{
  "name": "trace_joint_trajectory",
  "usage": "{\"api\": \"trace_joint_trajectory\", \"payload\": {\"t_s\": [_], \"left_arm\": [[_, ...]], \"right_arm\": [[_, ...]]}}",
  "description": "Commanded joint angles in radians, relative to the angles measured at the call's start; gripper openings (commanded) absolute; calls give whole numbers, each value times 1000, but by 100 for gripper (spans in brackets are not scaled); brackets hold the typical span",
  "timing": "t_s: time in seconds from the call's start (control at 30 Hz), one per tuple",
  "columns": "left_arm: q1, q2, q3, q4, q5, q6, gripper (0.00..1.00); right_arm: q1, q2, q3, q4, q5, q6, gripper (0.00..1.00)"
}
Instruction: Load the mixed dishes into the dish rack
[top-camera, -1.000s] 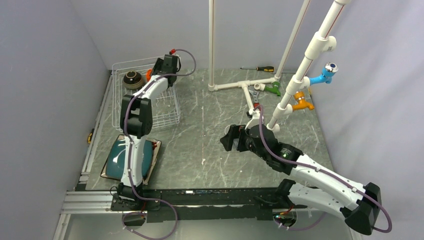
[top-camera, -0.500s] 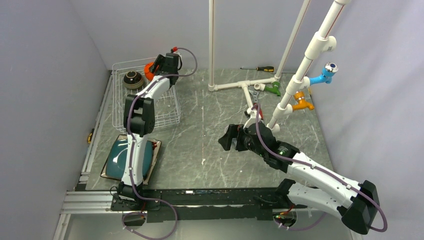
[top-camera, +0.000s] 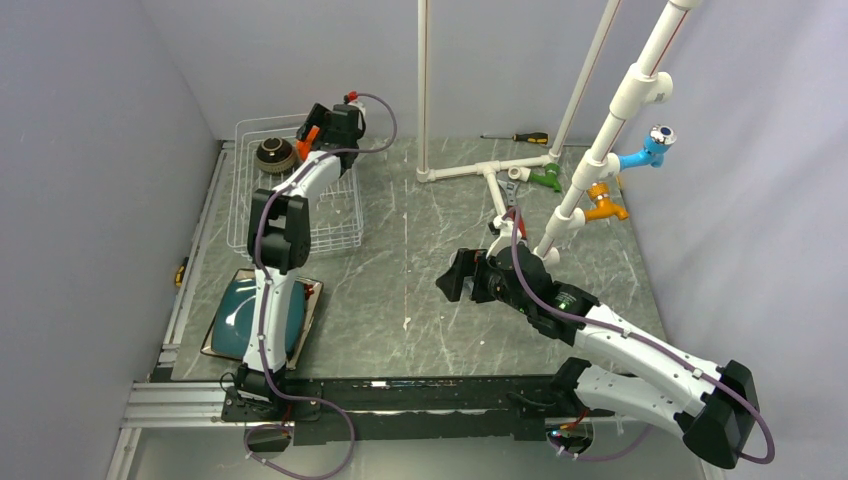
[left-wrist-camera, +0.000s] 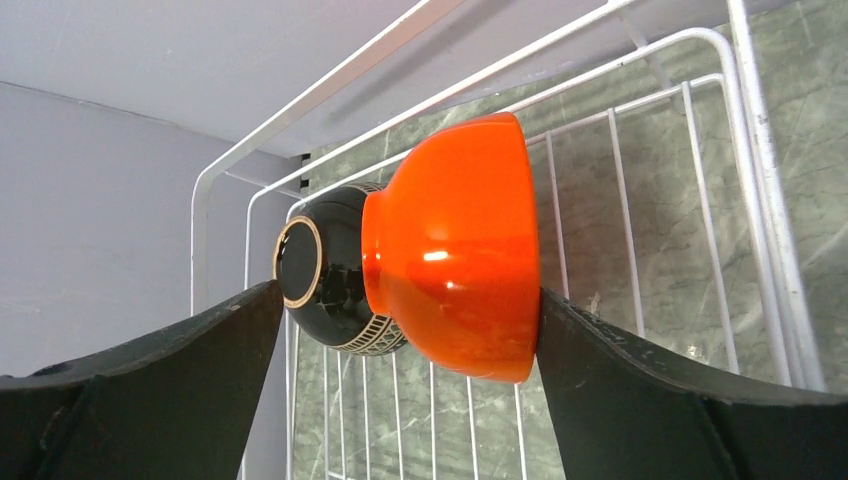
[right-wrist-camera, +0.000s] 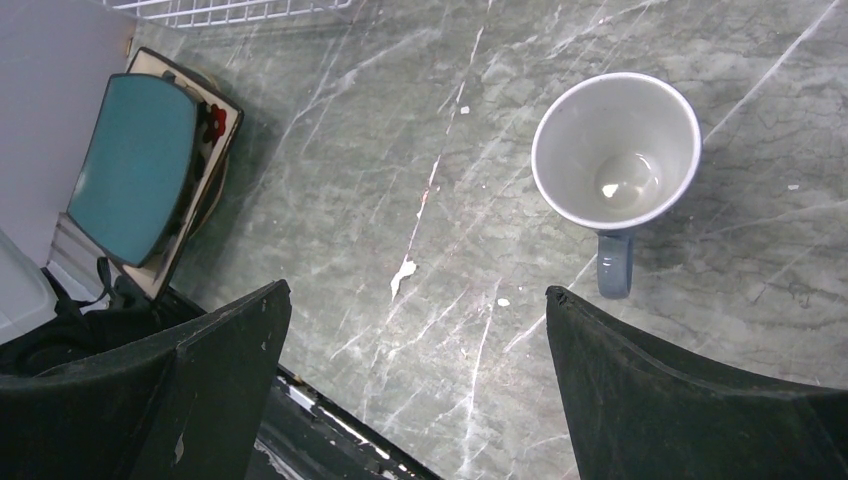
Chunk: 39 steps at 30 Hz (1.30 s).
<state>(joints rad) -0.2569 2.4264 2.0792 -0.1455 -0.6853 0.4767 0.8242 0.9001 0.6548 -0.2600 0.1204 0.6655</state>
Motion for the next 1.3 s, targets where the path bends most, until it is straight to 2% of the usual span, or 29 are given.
{"api": "trace_joint_trajectory", "payload": {"t_s": [0.0, 0.4, 0.57, 0.9, 1.07, 1.27], "left_arm": [[-35, -27, -18, -33, 68, -21, 99], [-36, -193, -85, -99, 217, -112, 100], [-36, -253, -65, -178, 294, -173, 99], [-24, -411, -50, -336, 372, -372, 99], [-12, -597, -180, -392, 524, -573, 99], [-8, -891, -523, -379, 770, -715, 99]], "right_arm": [[-3, -19, 16, 38, -7, 9, 99], [-3, -13, 25, 50, -23, 1, 99], [-2, -19, 26, 51, -31, -1, 99], [-3, 18, 57, -8, -56, -21, 99], [-2, 65, 82, -52, -79, -47, 99], [7, 117, 101, -58, -144, -58, 99]]}}
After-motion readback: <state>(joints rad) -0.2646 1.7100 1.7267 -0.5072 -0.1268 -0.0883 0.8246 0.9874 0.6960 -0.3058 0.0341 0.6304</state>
